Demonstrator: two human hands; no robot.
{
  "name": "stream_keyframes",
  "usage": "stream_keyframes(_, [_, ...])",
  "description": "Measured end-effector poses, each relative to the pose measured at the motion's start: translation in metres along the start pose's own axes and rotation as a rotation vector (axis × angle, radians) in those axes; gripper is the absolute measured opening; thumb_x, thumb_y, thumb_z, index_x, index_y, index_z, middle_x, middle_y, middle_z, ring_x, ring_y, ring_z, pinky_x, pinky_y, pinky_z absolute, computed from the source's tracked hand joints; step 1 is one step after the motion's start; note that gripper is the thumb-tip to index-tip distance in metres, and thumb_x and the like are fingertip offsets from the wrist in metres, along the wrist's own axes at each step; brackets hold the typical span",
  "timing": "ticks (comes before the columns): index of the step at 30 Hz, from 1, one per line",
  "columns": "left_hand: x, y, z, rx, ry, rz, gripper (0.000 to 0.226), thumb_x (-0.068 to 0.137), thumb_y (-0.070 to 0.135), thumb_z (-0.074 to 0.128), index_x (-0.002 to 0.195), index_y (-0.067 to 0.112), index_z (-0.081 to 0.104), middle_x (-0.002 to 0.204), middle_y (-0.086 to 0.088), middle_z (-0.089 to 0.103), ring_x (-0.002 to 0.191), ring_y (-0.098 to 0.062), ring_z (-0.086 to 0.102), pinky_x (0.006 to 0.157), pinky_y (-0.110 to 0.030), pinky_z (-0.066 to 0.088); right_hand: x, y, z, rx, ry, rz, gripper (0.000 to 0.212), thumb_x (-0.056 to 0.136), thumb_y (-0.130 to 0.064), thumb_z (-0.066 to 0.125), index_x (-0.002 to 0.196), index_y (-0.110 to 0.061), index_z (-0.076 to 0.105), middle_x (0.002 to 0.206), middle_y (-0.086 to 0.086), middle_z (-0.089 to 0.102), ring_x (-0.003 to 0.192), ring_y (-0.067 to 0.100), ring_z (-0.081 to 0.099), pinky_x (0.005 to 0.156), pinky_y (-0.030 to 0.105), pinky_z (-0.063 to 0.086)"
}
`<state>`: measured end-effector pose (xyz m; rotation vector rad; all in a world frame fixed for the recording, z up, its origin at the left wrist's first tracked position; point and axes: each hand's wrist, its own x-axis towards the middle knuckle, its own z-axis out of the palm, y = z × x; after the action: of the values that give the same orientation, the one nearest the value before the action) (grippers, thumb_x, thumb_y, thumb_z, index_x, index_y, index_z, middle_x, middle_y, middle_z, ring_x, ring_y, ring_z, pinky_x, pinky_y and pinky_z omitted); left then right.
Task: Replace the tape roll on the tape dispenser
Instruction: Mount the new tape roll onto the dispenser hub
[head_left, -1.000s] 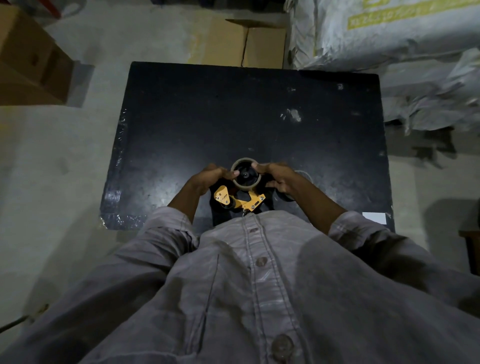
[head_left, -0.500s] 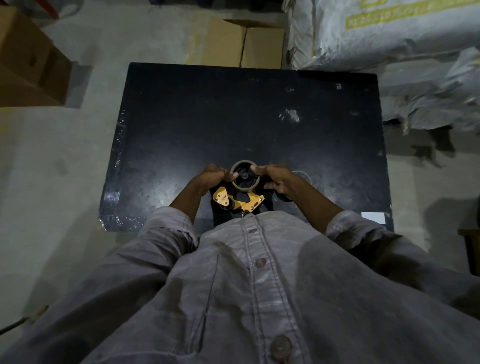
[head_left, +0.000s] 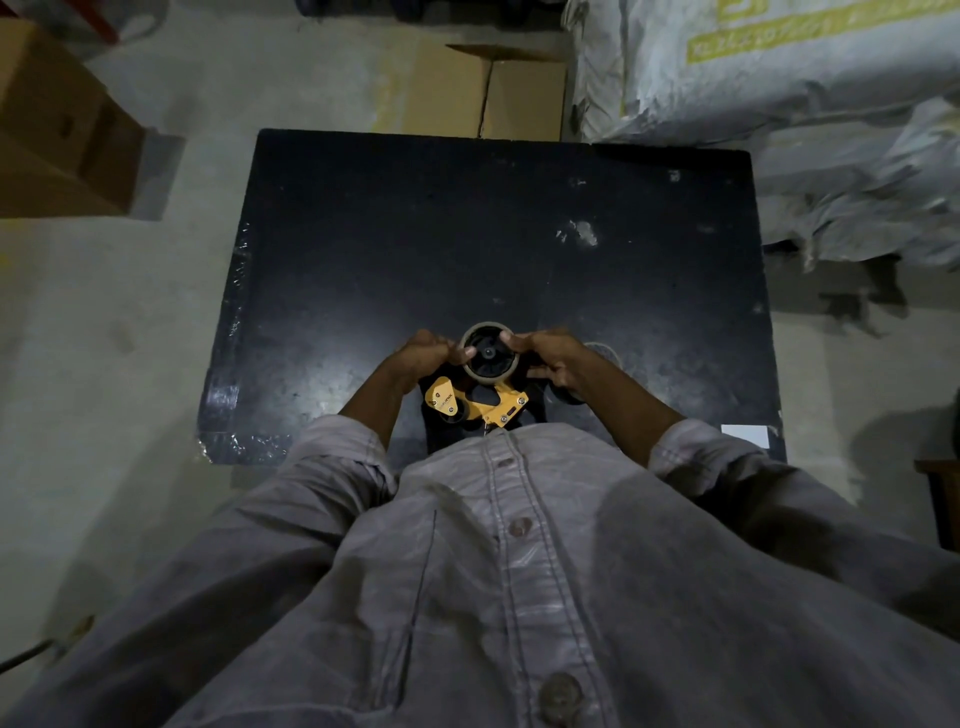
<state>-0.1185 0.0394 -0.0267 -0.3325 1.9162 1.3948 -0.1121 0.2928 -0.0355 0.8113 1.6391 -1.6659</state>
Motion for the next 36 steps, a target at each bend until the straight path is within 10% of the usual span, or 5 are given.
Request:
stream_keyframes(13, [-0.006,0.009,-0.003,0.062,-0.064,-0.046,0.02,0.088,0.027,0.094,0.088,0.009,0.086,0.099,-0.009,0.086,0.108,-0.029,0.08,0.098,-0.038,0.06,0.003,0.002,0.003,-0.097,0.023,0.014,0.048,0.094,-0.032,0.095,0.126,-0.001,0.077,0.127,0.016,0.083,0.122,0.037,0.077,0.114,0.06,0.061])
stream_keyframes(20, [-0.016,0.009,-0.008,0.09,-0.018,-0.032,0.031,0.088,0.031,0.094,0.091,0.003,0.083,0.09,-0.003,0.085,0.084,-0.012,0.079,0.074,-0.026,0.056,-0.013,0.008,0.0,-0.219,0.006,-0.037,0.047,0.093,-0.049,0.094,0.122,-0.014,0.084,0.126,0.011,0.082,0.113,0.029,0.077,0.084,0.047,0.068])
stream_keyframes(27, [-0.038,-0.014,0.0,-0.051,0.338,0.077,0.055,0.077,0.038,0.102,0.123,0.013,0.083,0.117,-0.002,0.083,0.111,-0.018,0.079,0.088,-0.022,0.063,-0.018,0.02,-0.004,-0.656,-0.011,-0.079,0.061,0.083,-0.072,0.091,0.08,-0.013,0.075,0.067,0.007,0.075,0.065,0.021,0.072,0.062,0.036,0.06])
stream_keyframes(31, [-0.051,-0.026,0.012,0.301,0.423,0.046,0.068,0.049,0.079,0.099,0.103,0.039,0.084,0.11,0.013,0.077,0.13,-0.019,0.065,0.107,-0.044,0.058,-0.022,0.021,-0.001,-0.67,0.013,-0.122,0.063,0.081,-0.074,0.092,0.076,-0.013,0.075,0.062,0.006,0.074,0.063,0.03,0.078,0.059,0.038,0.06])
stream_keyframes(36, [-0.068,-0.017,0.039,0.757,0.441,0.01,0.071,0.054,0.08,0.094,0.104,0.03,0.086,0.113,0.001,0.071,0.131,-0.031,0.043,0.095,-0.043,0.041,-0.025,0.023,-0.001,-0.613,0.006,-0.126,0.077,0.088,-0.072,0.088,0.098,0.004,0.083,0.069,0.008,0.077,0.067,0.021,0.075,0.067,0.039,0.065])
